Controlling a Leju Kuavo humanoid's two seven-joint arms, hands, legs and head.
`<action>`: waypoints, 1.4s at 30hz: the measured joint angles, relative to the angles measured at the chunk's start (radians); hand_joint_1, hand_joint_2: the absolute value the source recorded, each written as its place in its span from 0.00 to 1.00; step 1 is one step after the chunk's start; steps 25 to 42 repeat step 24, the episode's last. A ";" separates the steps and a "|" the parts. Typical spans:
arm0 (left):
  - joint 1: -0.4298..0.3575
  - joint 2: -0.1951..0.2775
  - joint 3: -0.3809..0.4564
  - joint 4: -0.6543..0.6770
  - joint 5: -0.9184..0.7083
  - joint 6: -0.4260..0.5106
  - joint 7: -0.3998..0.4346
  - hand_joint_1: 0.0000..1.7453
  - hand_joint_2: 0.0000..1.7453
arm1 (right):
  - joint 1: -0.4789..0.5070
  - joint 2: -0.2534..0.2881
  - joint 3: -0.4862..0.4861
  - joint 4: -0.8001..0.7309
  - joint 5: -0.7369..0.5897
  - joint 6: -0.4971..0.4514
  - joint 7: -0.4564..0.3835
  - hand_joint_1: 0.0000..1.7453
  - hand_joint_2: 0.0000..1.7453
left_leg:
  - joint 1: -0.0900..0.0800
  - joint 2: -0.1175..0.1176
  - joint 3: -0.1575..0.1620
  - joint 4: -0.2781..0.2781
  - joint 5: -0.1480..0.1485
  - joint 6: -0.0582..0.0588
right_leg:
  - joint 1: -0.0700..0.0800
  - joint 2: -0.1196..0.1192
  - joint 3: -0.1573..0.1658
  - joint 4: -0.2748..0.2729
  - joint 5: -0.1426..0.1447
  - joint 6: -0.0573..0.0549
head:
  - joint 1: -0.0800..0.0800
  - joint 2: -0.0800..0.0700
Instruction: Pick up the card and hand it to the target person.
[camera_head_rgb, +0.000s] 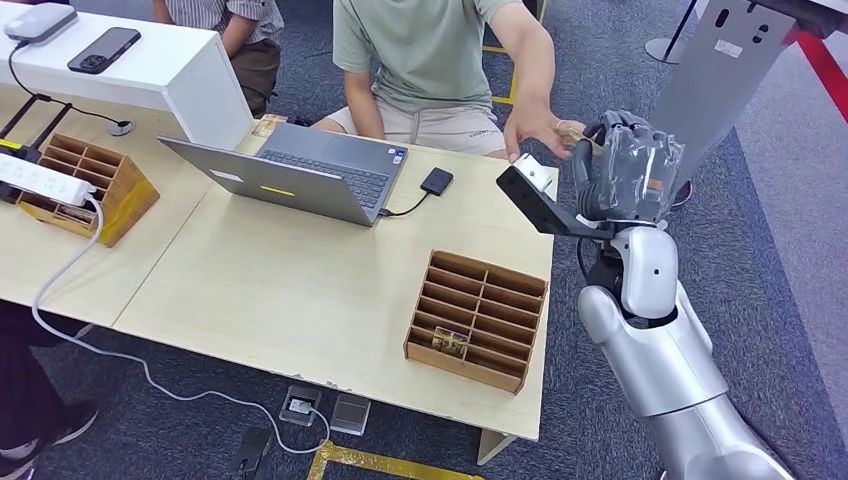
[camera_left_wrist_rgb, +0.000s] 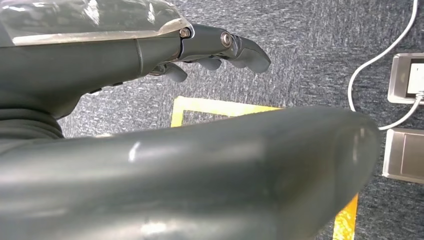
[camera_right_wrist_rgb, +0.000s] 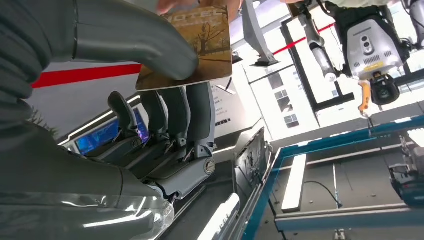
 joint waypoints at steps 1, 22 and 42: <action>0.000 0.000 -0.001 0.000 0.000 0.000 0.000 0.00 0.00 | -0.007 0.007 0.001 0.025 0.010 -0.003 -0.001 0.70 1.00 | 0.000 0.000 0.000 0.000 0.000 0.000 | 0.000 0.000 0.000 0.000 0.000 0.000 | 0.000 0.000; 0.000 0.000 -0.005 0.000 0.008 0.009 0.005 0.00 0.00 | -0.018 0.096 0.022 0.238 -0.076 -0.055 -0.083 0.00 1.00 | 0.000 0.000 0.000 0.000 0.000 0.000 | 0.000 0.000 0.000 0.000 0.000 0.000 | 0.000 0.000; 0.001 0.000 -0.005 0.000 0.010 0.010 0.005 0.00 0.00 | -0.012 0.096 0.022 0.234 -0.116 -0.068 -0.108 0.00 1.00 | 0.000 0.000 0.000 0.000 0.000 0.000 | 0.000 0.000 0.000 0.000 0.000 0.000 | 0.000 0.000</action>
